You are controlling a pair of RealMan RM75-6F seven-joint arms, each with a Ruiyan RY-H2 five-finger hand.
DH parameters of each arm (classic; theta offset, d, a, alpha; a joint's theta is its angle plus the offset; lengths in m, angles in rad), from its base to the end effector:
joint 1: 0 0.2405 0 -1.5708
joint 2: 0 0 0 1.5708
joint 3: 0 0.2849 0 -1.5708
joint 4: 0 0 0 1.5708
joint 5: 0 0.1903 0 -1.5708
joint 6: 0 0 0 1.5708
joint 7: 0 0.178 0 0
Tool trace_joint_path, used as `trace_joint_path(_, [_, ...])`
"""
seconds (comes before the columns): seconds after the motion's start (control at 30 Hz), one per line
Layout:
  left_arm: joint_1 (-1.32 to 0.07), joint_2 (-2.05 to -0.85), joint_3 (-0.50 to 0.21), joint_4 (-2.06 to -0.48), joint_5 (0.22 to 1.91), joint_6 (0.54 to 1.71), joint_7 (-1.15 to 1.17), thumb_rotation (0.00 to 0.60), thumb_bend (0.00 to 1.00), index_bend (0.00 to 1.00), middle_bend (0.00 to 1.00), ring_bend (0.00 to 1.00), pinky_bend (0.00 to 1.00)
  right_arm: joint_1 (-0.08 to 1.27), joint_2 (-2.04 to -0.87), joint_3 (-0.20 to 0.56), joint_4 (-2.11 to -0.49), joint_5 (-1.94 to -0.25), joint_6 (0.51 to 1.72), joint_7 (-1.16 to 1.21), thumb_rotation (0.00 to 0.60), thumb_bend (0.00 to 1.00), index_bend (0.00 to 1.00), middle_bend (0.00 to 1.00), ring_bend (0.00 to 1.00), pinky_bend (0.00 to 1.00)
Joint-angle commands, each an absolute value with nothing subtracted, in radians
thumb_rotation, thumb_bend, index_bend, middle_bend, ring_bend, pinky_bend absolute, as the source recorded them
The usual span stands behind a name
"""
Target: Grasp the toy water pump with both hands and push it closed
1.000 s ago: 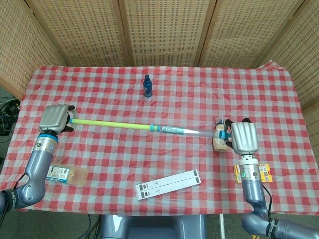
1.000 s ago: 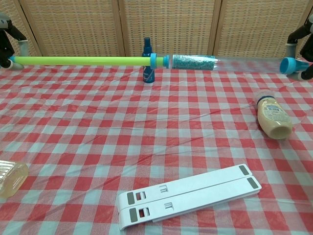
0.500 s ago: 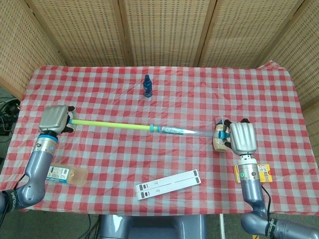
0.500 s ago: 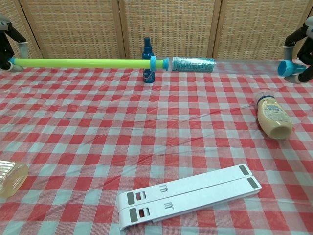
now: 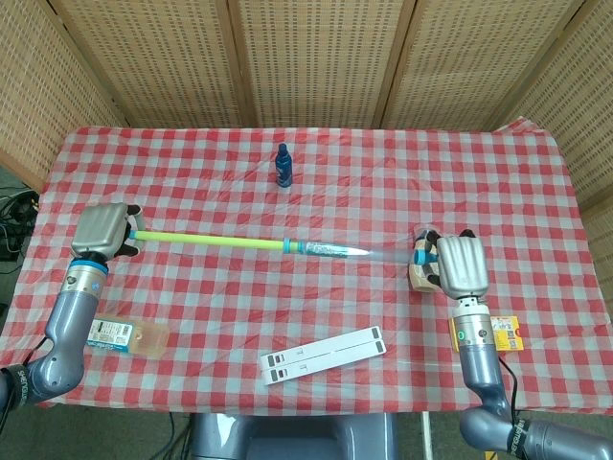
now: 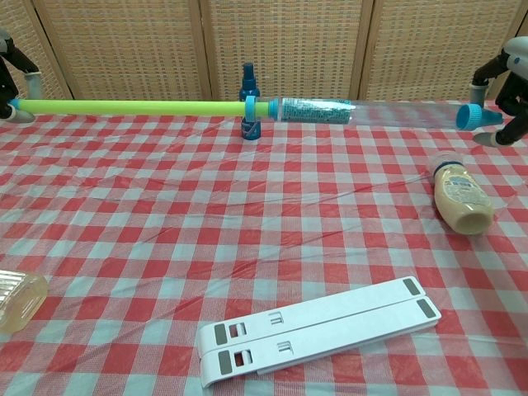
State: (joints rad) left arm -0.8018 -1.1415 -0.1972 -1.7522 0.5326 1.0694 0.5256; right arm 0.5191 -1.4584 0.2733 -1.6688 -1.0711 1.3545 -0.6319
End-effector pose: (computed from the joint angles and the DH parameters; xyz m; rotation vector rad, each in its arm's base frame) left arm -0.2142 0.4164 0.1440 -1.4727 -1.0513 -0.6530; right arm -0.2117 -0.3634 0.0948 1.4123 -0.7653 0.8742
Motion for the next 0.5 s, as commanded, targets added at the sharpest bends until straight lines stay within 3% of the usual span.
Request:
trace_joint_path(0.03, [-0.8, -1.141, -0.196, -1.751, 0.535, 1.067, 0.522, 0.6, 0.67, 0.85, 0.9, 0.76, 0.64, 0.521, -1.461, 0.272, -1.668, -1.07, 1.355, -0.635, 0.6, 0.43, 0.57, 1.0, 1.0, 0.47])
trace_joint_path(0.5, [-0.792, -1.133, -0.192, -1.744, 0.546, 1.055, 0.503, 0.6, 0.67, 0.85, 0.9, 0.76, 0.64, 0.528, -1.466, 0.269, -1.685, -1.029, 1.355, -0.67, 0.6, 0.45, 0.53, 1.0, 0.99, 0.47])
